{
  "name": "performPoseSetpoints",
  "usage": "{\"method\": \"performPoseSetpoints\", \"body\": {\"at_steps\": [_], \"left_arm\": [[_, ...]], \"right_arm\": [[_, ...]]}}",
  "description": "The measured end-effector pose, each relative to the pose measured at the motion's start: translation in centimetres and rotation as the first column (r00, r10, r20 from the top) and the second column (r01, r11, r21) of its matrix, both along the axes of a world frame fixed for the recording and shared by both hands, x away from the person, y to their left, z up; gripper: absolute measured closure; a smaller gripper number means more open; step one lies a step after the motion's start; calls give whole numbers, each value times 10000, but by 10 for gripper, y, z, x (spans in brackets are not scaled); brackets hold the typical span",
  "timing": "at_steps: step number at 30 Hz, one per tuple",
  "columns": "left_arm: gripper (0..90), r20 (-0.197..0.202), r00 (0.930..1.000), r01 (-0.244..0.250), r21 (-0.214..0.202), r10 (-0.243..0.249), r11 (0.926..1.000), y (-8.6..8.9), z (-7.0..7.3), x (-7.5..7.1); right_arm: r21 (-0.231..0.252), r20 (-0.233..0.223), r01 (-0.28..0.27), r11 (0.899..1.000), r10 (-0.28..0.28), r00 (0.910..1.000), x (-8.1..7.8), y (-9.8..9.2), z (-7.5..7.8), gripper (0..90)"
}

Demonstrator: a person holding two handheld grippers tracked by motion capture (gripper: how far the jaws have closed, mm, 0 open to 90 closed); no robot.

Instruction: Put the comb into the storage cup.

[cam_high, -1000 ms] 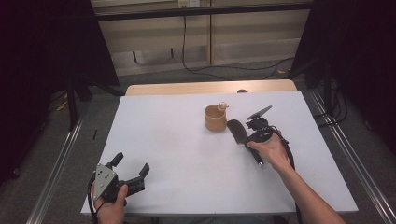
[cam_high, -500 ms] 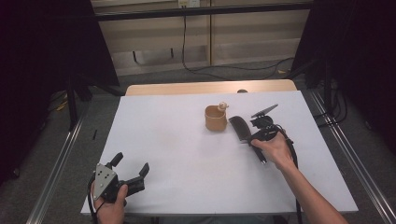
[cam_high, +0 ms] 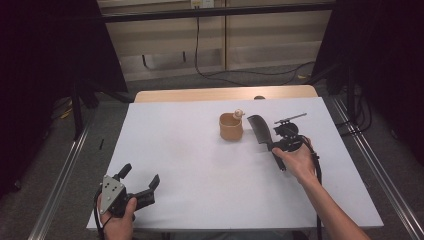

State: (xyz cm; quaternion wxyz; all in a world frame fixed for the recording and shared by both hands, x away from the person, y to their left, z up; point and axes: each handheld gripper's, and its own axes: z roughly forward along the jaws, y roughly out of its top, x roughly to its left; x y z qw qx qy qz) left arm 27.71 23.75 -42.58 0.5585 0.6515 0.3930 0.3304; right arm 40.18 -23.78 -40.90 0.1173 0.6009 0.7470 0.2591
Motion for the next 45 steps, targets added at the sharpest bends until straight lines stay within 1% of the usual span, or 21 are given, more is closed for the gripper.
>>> {"method": "performPoseSetpoints", "body": {"at_steps": [4,5,8,13,16,18,20,23,25,27,30,34,39,40,41,42,43,44,45], "left_arm": [[26,-11,10000,-6,-15,6,10000,0,0,0],[26,-5,10000,-9,-11,9,10000,0,0,0],[26,-6,10000,-9,0,9,10000,0,0,0],[26,-30,10000,22,-16,-22,10000,0,0,0],[26,-13,10000,-10,9,10,10000,0,0,0],[26,-13,10000,-4,21,4,10000,0,0,0],[26,-43,10000,30,-30,-30,10000,0,0,0],[26,-32,10000,24,0,-24,10000,0,0,0],[26,-28,10000,19,14,-19,10000,0,0,0],[26,-43,10000,53,-77,-54,10000,0,0,0],[26,-35,10000,56,-26,-56,10000,1,0,0],[26,-56,10000,60,-45,-60,10000,0,-1,0],[26,-61,10000,70,-2,-70,10000,0,0,0],[26,-69,9999,78,-56,-78,10000,0,0,0],[27,-50,10000,79,-25,-79,10000,0,0,0],[26,-38,10000,73,-70,-74,9999,0,0,0],[27,-49,10000,77,-18,-77,10000,1,0,0],[26,-45,10000,76,-27,-76,10000,1,0,0],[26,-52,10000,81,-7,-81,10000,1,0,0]], "right_arm": [[61,450,161,9999,-163,9989,-1,-4,4,726],[201,562,129,9997,-140,9983,-1,-5,5,726],[379,871,74,9993,-107,9961,-3,-5,6,726],[610,1215,-18,9981,-57,9926,-6,-5,4,726],[665,1503,-5,9978,-95,9886,-8,-7,3,726],[777,1860,-6,9970,-139,9825,-9,-9,4,726],[817,2033,-4,9967,-163,9790,-10,-10,5,726],[881,2394,-248,9958,30,9709,-12,-10,7,726],[847,2799,-477,9953,222,9598,-13,-8,7,726],[877,3041,-554,9946,263,9523,-14,-6,8,726],[895,3508,-691,9936,335,9358,-17,-6,12,726],[1019,3997,-886,9908,408,9157,-20,-6,17,726],[1081,4439,-1108,9879,518,8946,-22,-6,18,726],[1113,4500,-1162,9870,542,8914,-22,-6,18,726],[1184,4604,-1200,9857,526,8862,-23,-5,18,726],[1180,4634,-1218,9855,538,8845,-23,-5,19,726],[1190,4682,-1261,9848,564,8818,-23,-5,19,726],[1162,4798,-1308,9846,597,8754,-24,-5,19,726],[1195,4840,-1340,9837,602,8730,-24,-5,20,726]]}}
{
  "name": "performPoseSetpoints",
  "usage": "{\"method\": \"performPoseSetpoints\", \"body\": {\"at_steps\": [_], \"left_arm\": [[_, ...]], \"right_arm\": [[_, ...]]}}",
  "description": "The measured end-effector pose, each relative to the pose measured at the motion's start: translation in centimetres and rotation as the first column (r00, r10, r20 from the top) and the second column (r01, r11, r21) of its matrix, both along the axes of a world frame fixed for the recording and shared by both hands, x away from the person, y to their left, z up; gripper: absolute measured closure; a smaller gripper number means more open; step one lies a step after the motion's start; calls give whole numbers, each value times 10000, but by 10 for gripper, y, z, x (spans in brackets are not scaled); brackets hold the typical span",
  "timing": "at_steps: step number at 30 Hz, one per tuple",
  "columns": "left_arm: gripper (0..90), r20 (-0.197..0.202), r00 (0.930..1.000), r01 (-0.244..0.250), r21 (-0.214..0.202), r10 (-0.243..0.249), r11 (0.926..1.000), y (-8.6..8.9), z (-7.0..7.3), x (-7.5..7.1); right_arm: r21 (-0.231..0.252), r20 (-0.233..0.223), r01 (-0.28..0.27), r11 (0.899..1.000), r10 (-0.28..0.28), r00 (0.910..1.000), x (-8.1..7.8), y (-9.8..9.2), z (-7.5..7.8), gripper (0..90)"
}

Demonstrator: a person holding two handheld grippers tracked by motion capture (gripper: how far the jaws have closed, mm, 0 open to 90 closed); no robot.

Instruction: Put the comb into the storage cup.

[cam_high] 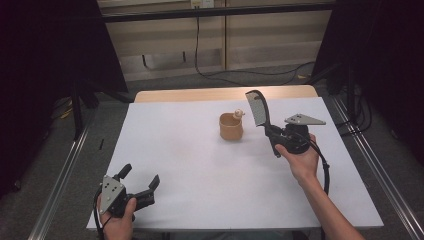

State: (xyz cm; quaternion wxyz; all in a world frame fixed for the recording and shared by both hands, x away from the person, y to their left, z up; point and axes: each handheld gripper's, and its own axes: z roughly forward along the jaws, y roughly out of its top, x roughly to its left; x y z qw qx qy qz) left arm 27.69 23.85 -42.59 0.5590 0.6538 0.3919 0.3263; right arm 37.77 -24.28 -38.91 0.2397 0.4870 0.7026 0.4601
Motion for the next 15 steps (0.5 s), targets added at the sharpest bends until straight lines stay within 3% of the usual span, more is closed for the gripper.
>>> {"method": "performPoseSetpoints", "body": {"at_steps": [15], "left_arm": [[26,-9,10000,18,-33,-18,10000,-1,0,0]], "right_arm": [[427,1025,-372,9984,327,9942,-6,-1,9,726]]}}
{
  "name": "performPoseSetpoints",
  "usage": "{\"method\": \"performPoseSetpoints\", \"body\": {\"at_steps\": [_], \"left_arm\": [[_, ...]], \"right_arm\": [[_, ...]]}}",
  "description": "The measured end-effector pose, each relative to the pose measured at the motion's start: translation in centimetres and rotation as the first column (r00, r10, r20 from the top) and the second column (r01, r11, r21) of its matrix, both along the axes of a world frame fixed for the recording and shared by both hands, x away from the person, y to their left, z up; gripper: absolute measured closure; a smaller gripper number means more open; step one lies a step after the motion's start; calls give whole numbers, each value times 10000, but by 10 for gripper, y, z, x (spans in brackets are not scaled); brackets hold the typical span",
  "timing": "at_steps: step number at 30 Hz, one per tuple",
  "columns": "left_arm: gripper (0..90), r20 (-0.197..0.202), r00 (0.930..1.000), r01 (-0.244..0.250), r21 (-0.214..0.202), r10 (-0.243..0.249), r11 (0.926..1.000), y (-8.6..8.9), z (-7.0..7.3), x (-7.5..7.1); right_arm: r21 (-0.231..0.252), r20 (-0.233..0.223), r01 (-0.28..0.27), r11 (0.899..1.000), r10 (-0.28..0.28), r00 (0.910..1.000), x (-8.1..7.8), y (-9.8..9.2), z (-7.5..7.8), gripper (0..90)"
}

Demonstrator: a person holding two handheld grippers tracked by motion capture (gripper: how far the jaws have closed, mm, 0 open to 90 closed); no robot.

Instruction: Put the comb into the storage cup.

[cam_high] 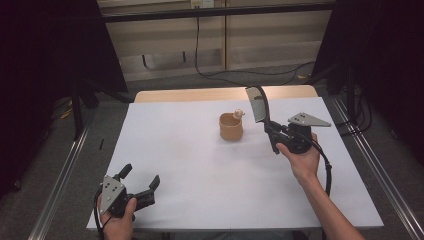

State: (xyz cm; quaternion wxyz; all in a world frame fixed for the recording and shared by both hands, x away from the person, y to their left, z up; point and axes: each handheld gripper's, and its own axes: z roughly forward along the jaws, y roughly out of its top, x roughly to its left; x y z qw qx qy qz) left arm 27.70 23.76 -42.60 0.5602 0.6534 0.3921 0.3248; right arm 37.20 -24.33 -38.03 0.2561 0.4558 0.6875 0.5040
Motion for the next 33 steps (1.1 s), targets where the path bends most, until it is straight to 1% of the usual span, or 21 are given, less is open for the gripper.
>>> {"method": "performPoseSetpoints", "body": {"at_steps": [4,6,7,10,12,14,16,18,19,20,21,24,25,26,28,29,33], "left_arm": [[26,9,10000,-1,-3,1,10000,-1,0,0],[26,-8,10000,27,22,-27,10000,-1,-1,1],[26,0,10000,24,38,-24,10000,-1,-1,1],[26,-23,10000,64,114,-64,9999,-2,-1,1],[26,-6,10000,58,54,-58,10000,-2,-1,1],[26,20,10000,17,70,-17,10000,-1,0,0],[26,16,10000,-7,22,7,10000,0,0,1],[26,13,10000,14,25,-14,10000,-1,0,1],[26,30,10000,16,76,-17,10000,-1,0,1],[26,42,10000,31,17,-31,10000,-1,0,1],[26,49,10000,37,1,-37,10000,-2,0,1],[26,8,10000,30,61,-30,10000,-1,0,1],[26,12,10000,29,8,-29,10000,-1,0,1],[26,23,10000,22,17,-22,10000,0,0,1],[26,14,10000,29,68,-29,10000,0,0,1],[26,43,10000,22,29,-22,10000,-1,0,1],[26,46,10000,25,33,-25,10000,-1,0,1]], "right_arm": [[125,300,-187,9997,184,9994,-2,2,5,726],[136,599,-332,9994,323,9977,-2,3,8,726],[282,718,-381,9989,360,9968,-2,5,10,726],[523,1024,-566,9970,511,9934,0,9,14,725],[632,1186,-585,9963,507,9916,1,13,14,726],[406,1202,-591,9974,538,9913,2,16,14,726],[491,1330,-561,9972,492,9899,2,17,14,726],[550,1490,-557,9969,469,9877,3,17,17,726],[654,1589,-528,9965,419,9864,5,16,19,726],[767,1558,-548,9955,423,9869,6,16,21,726],[811,1630,-535,9953,397,9858,7,16,23,726],[833,1768,-580,9948,426,9833,10,17,27,726],[879,1817,-561,9945,393,9826,11,18,29,726],[983,1853,-611,9933,421,9818,12,18,29,726],[938,1824,-605,9938,426,9823,15,19,31,726],[960,1802,-656,9932,475,9825,17,20,32,726],[987,1921,-794,9919,593,9796,23,26,37,726]]}}
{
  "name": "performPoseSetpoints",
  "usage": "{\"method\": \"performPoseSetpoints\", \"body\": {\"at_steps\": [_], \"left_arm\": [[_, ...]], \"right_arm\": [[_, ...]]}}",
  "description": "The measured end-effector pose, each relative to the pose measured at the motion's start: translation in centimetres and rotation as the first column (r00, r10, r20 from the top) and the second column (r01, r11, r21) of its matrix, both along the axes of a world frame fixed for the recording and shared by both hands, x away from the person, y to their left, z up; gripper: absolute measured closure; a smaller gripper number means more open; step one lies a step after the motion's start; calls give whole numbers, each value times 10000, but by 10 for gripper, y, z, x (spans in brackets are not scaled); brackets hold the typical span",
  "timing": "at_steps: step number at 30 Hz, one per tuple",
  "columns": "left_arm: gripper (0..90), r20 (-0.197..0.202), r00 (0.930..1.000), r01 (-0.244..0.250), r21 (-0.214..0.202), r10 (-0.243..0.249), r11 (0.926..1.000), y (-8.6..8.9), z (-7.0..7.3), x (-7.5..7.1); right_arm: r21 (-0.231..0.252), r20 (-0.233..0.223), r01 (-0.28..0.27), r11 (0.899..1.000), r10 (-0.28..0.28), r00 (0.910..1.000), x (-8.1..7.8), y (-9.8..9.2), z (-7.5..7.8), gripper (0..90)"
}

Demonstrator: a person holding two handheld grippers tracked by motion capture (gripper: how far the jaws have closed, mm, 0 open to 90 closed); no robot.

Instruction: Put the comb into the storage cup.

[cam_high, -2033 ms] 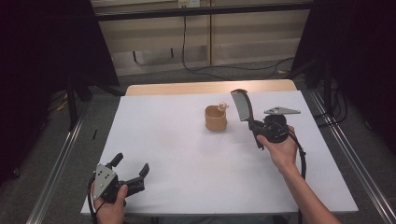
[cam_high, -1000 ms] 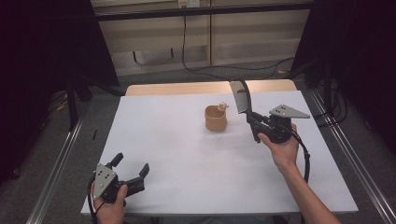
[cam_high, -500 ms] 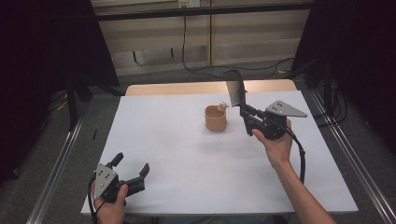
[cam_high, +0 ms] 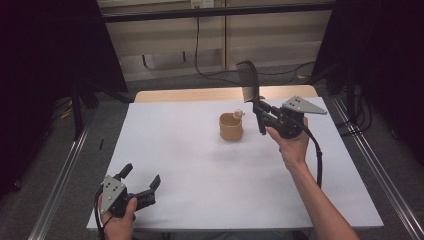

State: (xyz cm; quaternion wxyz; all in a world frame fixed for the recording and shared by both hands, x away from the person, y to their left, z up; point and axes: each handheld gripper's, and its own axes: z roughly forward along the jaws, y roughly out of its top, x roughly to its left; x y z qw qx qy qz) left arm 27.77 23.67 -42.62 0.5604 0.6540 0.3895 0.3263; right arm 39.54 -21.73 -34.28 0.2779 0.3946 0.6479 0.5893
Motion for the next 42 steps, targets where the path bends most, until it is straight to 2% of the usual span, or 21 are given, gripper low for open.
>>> {"method": "performPoseSetpoints", "body": {"at_steps": [6,22,35,42], "left_arm": [[26,-17,10000,-30,-15,30,10000,1,0,0],[26,5,10000,-4,-27,4,10000,2,0,0],[26,-15,10000,7,-49,-8,10000,2,0,0],[26,-9,10000,8,-41,-8,10000,2,0,0]], "right_arm": [[-149,61,-241,9996,242,9997,10,12,7,726],[-402,-14,-480,9980,480,9988,40,38,12,726],[-572,-141,-657,9962,650,9978,55,51,8,726],[-442,-257,-579,9973,568,9981,63,53,3,726]]}}
